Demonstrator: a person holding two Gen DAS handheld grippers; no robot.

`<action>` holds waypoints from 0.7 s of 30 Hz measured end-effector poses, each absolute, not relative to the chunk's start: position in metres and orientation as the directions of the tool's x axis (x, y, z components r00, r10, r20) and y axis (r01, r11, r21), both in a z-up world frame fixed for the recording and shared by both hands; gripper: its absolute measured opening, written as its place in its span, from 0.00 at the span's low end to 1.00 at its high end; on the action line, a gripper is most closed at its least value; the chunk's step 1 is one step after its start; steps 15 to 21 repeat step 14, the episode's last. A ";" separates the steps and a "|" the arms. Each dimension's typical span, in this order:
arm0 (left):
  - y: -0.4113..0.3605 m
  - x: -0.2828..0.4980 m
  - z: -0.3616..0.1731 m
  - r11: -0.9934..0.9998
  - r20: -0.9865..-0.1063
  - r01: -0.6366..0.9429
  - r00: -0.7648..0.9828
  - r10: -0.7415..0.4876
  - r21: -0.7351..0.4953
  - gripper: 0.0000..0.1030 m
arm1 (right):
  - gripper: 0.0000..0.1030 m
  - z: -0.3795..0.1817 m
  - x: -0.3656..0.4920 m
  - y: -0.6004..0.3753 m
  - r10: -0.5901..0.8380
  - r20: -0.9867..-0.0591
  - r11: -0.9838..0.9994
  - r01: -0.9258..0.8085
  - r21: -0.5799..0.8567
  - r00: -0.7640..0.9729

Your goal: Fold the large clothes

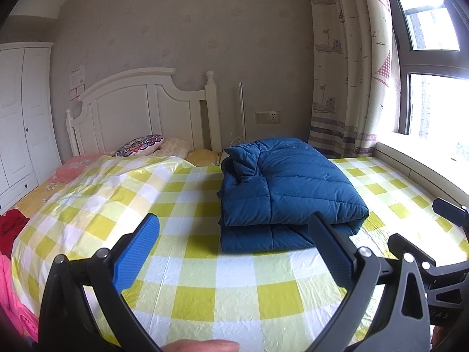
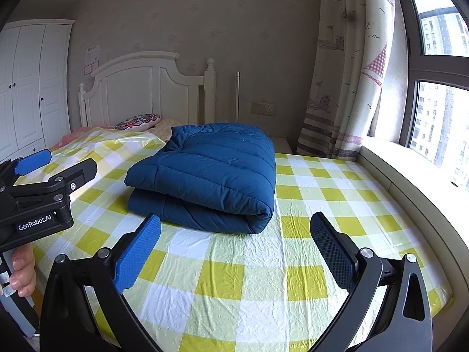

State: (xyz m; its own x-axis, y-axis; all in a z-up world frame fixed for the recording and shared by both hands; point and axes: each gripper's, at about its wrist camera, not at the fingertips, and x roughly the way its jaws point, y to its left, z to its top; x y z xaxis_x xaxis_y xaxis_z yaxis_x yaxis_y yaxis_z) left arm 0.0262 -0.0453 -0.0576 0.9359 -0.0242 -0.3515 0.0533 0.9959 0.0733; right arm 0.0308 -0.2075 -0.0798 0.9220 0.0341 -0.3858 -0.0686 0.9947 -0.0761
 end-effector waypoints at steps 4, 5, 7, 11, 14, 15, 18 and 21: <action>-0.057 0.028 -0.063 0.989 -0.348 0.118 0.934 -0.078 0.095 0.98 | 0.95 -0.084 0.033 -0.208 0.036 -0.394 0.994 -0.076 -0.085 0.918; -0.058 0.028 -0.065 0.988 -0.327 0.114 0.942 -0.073 0.106 0.98 | 0.95 -0.086 0.034 -0.209 0.036 -0.401 0.994 -0.075 -0.082 0.915; -0.055 0.035 -0.067 0.989 -0.305 0.077 0.952 -0.035 0.126 0.98 | 0.95 -0.091 0.039 -0.214 0.034 -0.418 0.995 -0.071 -0.075 0.908; -0.015 0.084 -0.073 0.986 -0.425 0.104 0.904 -0.039 0.131 0.98 | 0.95 -0.102 0.064 -0.245 0.027 -0.480 0.998 -0.051 -0.037 0.877; 0.053 0.141 -0.078 0.988 -0.487 -0.015 0.869 0.089 0.154 0.98 | 0.95 -0.112 0.102 -0.298 -0.046 -0.570 0.999 0.030 -0.037 0.820; 0.053 0.141 -0.078 0.988 -0.487 -0.015 0.869 0.089 0.154 0.98 | 0.95 -0.112 0.102 -0.298 -0.046 -0.570 0.999 0.030 -0.037 0.820; 0.053 0.141 -0.078 0.988 -0.487 -0.015 0.869 0.089 0.154 0.98 | 0.95 -0.112 0.102 -0.298 -0.046 -0.570 0.999 0.030 -0.037 0.820; 0.053 0.141 -0.078 0.988 -0.487 -0.015 0.869 0.089 0.154 0.98 | 0.95 -0.112 0.102 -0.298 -0.046 -0.570 0.999 0.030 -0.037 0.820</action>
